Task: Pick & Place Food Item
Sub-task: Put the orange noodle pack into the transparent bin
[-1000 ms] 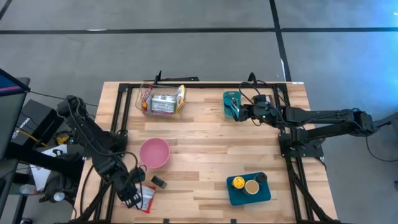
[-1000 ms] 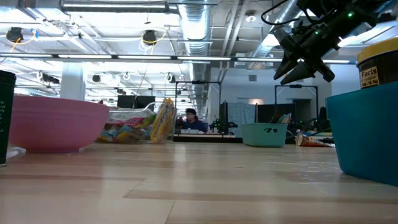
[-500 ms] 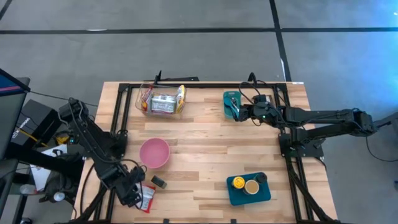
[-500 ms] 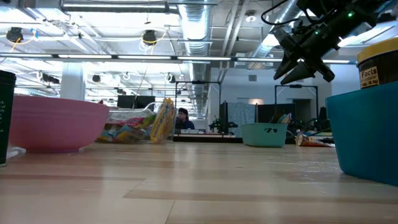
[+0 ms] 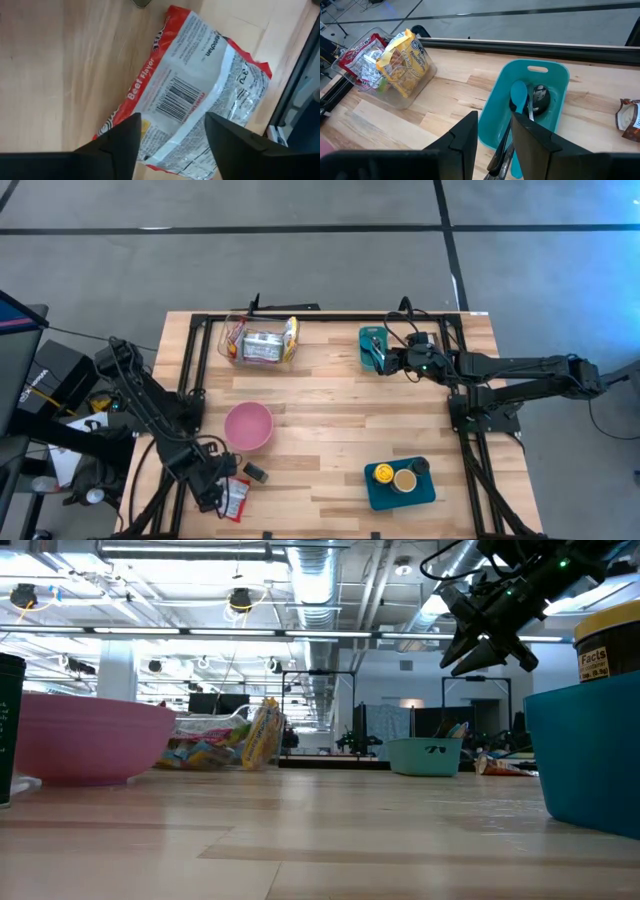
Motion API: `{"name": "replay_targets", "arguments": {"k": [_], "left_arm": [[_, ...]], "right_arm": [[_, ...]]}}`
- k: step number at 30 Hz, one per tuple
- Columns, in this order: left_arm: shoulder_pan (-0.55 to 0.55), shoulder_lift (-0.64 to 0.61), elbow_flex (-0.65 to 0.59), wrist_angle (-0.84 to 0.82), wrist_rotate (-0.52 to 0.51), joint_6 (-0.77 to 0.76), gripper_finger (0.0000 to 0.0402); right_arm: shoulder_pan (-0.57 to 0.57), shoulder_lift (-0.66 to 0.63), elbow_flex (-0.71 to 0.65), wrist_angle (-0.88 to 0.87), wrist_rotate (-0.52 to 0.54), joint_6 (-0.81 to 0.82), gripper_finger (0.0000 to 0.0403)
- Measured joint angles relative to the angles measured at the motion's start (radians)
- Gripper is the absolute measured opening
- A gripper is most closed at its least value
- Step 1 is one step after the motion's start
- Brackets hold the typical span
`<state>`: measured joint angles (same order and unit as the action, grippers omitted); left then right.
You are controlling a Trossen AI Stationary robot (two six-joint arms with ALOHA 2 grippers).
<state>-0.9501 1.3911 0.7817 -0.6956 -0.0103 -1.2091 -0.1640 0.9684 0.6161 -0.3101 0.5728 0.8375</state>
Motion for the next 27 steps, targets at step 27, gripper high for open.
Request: {"name": "replay_targets", "arguments": {"k": [27], "left_arm": [[-0.011, -0.002, -0.094, 0.24, 0.06, 0.132, 0.0225]], "right_arm": [[0.0, 0.0, 0.0, 0.001, 0.0, 0.0, 0.0113]]}}
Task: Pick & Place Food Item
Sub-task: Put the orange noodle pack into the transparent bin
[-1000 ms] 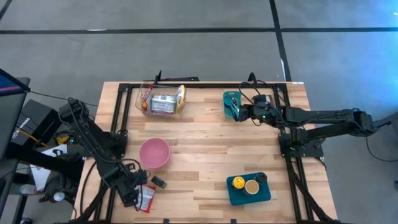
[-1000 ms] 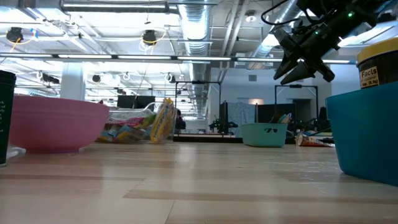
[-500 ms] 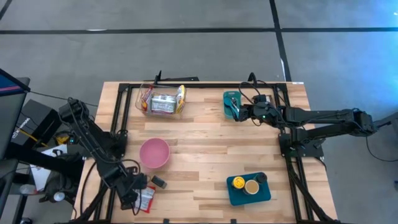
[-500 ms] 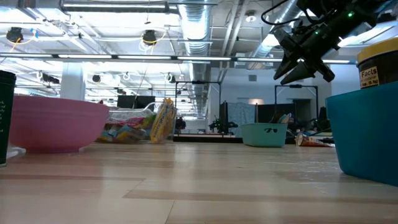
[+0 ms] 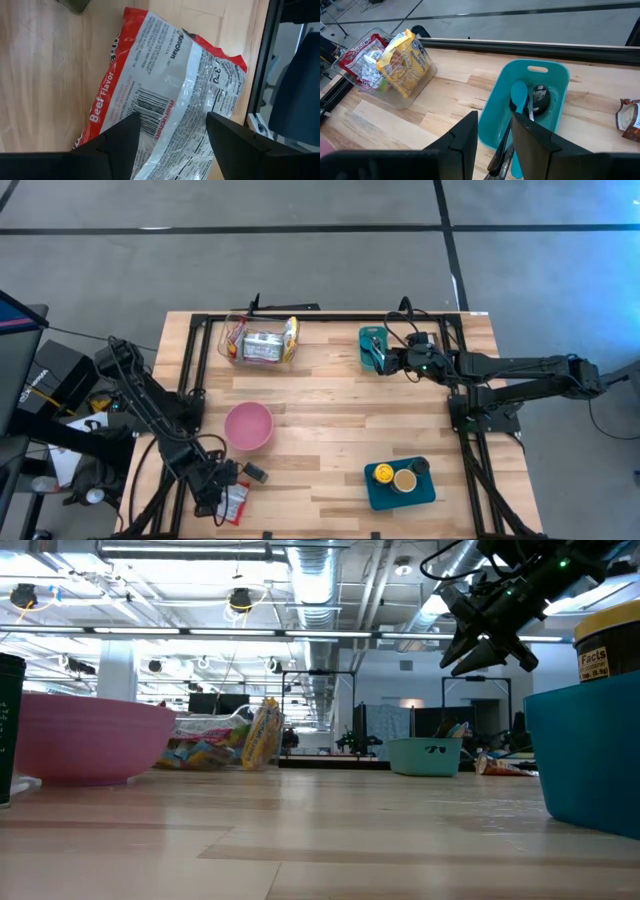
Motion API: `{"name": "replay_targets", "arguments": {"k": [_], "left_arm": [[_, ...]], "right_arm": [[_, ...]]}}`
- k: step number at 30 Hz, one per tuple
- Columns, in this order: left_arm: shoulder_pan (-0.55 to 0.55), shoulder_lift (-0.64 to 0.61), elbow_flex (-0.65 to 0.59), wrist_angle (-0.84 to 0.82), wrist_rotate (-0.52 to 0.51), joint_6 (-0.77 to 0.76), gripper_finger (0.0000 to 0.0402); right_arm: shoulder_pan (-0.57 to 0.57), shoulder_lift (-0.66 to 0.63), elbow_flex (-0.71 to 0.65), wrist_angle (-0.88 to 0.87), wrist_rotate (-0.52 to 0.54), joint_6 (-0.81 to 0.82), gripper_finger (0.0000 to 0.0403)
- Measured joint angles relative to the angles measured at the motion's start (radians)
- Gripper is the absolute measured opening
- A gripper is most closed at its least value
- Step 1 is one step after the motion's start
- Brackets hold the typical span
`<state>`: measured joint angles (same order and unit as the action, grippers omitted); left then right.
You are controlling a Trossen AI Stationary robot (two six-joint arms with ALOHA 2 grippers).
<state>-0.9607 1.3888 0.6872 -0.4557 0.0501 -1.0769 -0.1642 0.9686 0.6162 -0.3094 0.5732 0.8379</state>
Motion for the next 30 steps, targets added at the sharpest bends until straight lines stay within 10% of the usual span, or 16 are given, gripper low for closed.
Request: {"name": "replay_targets", "arguments": {"k": [10, 30], "left_arm": [[0.0, 0.0, 0.0, -0.013, 0.002, 0.0, 0.0213], [0.0, 0.002, -0.001, 0.03, 0.003, -0.001, 0.0064]], "right_arm": [[0.0, 0.0, 0.0, 0.001, 0.003, 0.0, 0.0113], [0.0, 0.0, 0.0, 0.001, 0.003, 0.0, 0.0113]]}}
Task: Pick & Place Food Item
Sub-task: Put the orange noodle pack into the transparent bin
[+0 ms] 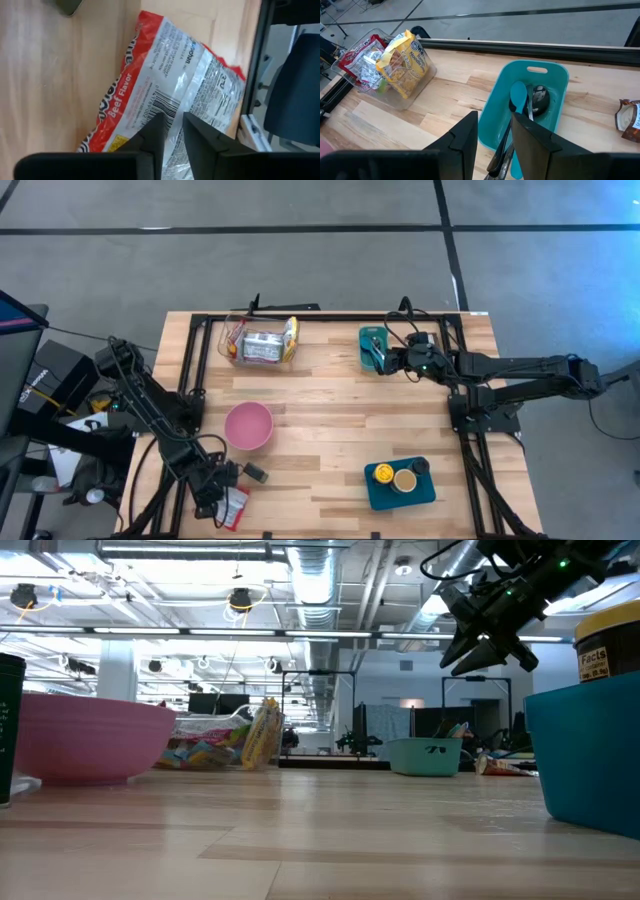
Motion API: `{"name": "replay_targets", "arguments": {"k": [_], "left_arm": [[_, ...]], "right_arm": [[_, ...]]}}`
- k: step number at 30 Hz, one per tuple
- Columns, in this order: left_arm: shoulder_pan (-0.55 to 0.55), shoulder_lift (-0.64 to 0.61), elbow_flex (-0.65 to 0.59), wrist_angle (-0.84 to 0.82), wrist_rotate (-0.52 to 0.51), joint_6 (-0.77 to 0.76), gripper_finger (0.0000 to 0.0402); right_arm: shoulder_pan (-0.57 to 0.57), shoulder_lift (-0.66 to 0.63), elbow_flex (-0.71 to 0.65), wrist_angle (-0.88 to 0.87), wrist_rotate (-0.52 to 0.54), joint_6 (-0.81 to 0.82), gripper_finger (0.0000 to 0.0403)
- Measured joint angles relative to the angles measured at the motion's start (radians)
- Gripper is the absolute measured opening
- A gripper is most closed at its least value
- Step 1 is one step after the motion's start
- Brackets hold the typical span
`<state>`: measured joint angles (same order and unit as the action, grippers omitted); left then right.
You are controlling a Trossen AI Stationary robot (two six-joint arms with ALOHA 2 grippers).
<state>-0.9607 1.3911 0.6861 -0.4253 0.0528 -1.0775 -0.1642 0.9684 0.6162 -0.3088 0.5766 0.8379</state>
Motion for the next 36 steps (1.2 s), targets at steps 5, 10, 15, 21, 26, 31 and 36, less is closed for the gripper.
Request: {"name": "replay_targets", "arguments": {"k": [5, 10, 15, 21, 26, 31, 36], "left_arm": [[0.0, -0.003, 0.0, 0.022, 0.0, 0.0, 0.0047], [0.0, -0.003, 0.0, 0.024, 0.008, 0.0, 0.002], [0.0, -0.003, 0.0, 0.025, 0.008, -0.001, 0.0003], [0.0, -0.005, 0.0, 0.1, 0.048, -0.001, 0.0001], [0.0, -0.005, 0.0, 0.143, 0.096, -0.002, 0.0], [0.002, -0.02, 0.0, 0.151, 0.096, -0.009, 0.0], [0.003, -0.055, 0.001, 0.098, 0.099, -0.168, 0.0]], "right_arm": [[0.0, 0.0, 0.0, 0.0, 0.0, 0.0, 0.0113], [0.0, 0.0, 0.0, 0.0, 0.0, 0.0, 0.0113], [0.0, 0.0, 0.0, 0.0, 0.0, 0.0, 0.0113], [0.0, 0.0, 0.0, 0.0, 0.0, 0.0, 0.0113], [0.0, 0.0, 0.0, 0.0, 0.0, 0.0, 0.0113], [0.0, 0.0, 0.0, -0.001, 0.0, 0.0, 0.0113], [0.0, 0.0, 0.0, 0.0, 0.0, 0.0, 0.0113]]}}
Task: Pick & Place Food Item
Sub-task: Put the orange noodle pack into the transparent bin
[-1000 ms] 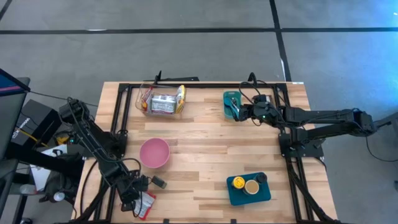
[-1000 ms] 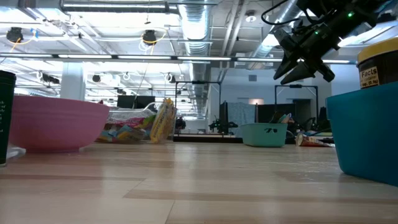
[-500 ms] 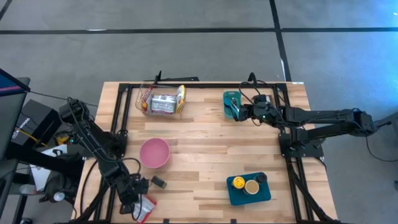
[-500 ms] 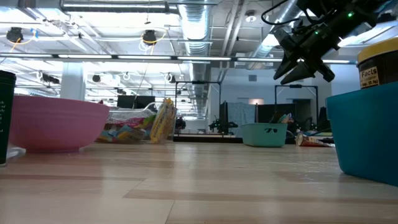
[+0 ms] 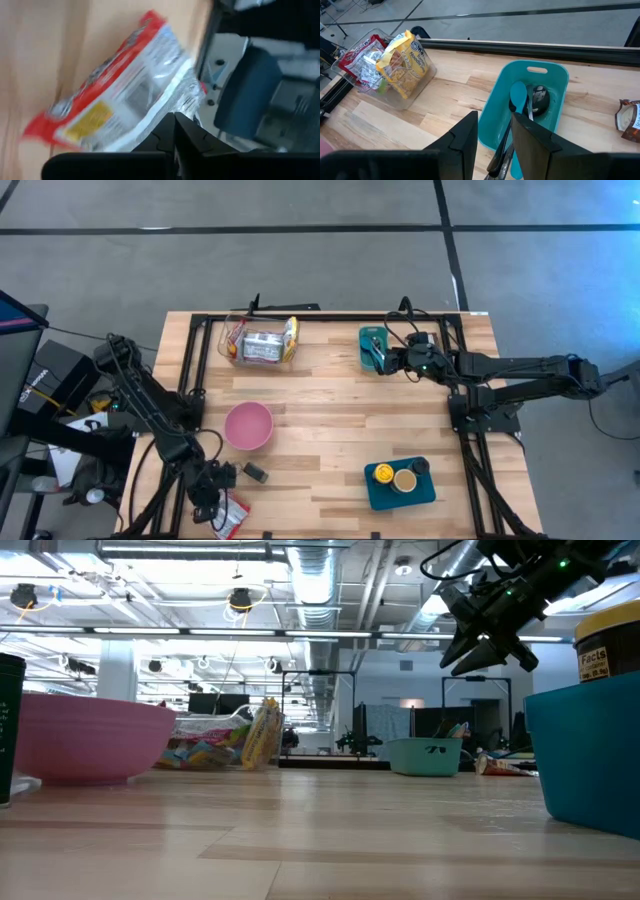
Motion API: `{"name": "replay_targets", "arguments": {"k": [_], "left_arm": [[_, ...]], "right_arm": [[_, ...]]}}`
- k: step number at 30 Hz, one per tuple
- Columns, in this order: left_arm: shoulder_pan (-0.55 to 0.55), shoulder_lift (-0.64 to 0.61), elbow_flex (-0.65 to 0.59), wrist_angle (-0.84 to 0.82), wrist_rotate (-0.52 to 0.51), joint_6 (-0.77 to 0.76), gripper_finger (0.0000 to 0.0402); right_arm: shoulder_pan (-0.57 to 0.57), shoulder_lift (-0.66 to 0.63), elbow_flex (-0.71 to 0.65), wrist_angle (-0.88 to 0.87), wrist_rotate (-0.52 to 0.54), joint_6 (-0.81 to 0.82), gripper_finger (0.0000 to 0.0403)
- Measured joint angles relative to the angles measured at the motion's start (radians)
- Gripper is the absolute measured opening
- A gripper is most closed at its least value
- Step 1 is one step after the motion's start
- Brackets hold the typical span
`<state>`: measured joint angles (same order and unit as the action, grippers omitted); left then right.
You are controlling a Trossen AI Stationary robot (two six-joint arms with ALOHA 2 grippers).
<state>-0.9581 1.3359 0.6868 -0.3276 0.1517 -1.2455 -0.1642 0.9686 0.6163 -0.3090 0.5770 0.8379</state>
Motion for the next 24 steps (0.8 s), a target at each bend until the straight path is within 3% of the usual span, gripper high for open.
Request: {"name": "replay_targets", "arguments": {"k": [5, 11, 15, 24], "left_arm": [[0.0, -0.04, 0.0, -0.074, 0.003, -0.289, 0.0], [0.0, -0.045, 0.0, -0.115, 0.018, -0.514, 0.0008], [-0.007, -0.045, 0.0, -0.114, 0.039, -0.585, 0.0038], [-0.038, -0.045, 0.0, -0.19, 0.018, -0.595, 0.0149]], "right_arm": [[0.0, 0.0, 0.0, 0.001, 0.0, 0.0, 0.0113], [0.0, 0.0, 0.0, 0.0, 0.0, -0.007, 0.0113], [0.0, 0.0, 0.0, -0.001, 0.0, -0.008, 0.0113], [0.0, 0.0, 0.0, -0.001, 0.0, -0.008, 0.0113]]}}
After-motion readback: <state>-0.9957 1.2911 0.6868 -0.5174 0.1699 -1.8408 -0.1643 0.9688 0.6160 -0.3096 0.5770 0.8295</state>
